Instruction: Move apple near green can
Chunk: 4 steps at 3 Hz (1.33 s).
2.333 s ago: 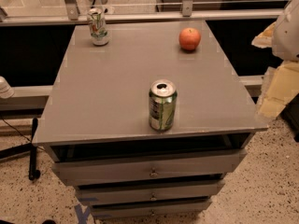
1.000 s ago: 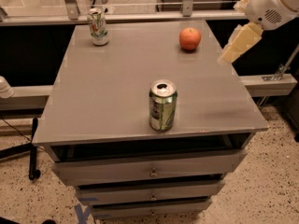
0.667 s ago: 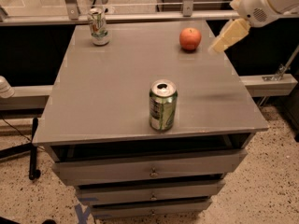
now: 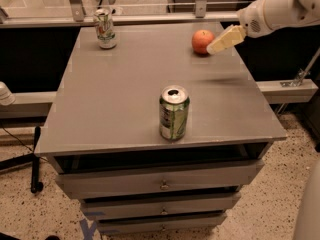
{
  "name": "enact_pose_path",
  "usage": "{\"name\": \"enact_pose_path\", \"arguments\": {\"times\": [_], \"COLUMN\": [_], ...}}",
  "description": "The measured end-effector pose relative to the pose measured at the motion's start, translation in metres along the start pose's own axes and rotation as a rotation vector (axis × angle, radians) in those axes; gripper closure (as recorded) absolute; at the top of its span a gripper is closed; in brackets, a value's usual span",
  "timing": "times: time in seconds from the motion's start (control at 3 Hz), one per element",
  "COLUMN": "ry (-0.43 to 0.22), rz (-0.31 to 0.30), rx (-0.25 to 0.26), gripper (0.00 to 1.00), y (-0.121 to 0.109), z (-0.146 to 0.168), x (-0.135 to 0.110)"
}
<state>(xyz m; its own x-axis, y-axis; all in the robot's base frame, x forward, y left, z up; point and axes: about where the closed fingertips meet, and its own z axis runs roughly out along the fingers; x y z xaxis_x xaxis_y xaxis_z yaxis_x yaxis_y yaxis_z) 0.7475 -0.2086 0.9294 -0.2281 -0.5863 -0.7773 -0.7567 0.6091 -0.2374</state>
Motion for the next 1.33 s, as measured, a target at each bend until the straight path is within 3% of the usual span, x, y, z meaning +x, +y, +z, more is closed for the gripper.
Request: {"name": "enact_pose_path", "arguments": {"times": [0.67,1.33], "ry": [-0.068,-0.094], "rz": [0.125,0.189], "rx": [0.043,0.000], "gripper": [0.00,0.00], "y": [-0.039,-0.036], "z": [0.061,0.098], "x": [0.024,0.025]}}
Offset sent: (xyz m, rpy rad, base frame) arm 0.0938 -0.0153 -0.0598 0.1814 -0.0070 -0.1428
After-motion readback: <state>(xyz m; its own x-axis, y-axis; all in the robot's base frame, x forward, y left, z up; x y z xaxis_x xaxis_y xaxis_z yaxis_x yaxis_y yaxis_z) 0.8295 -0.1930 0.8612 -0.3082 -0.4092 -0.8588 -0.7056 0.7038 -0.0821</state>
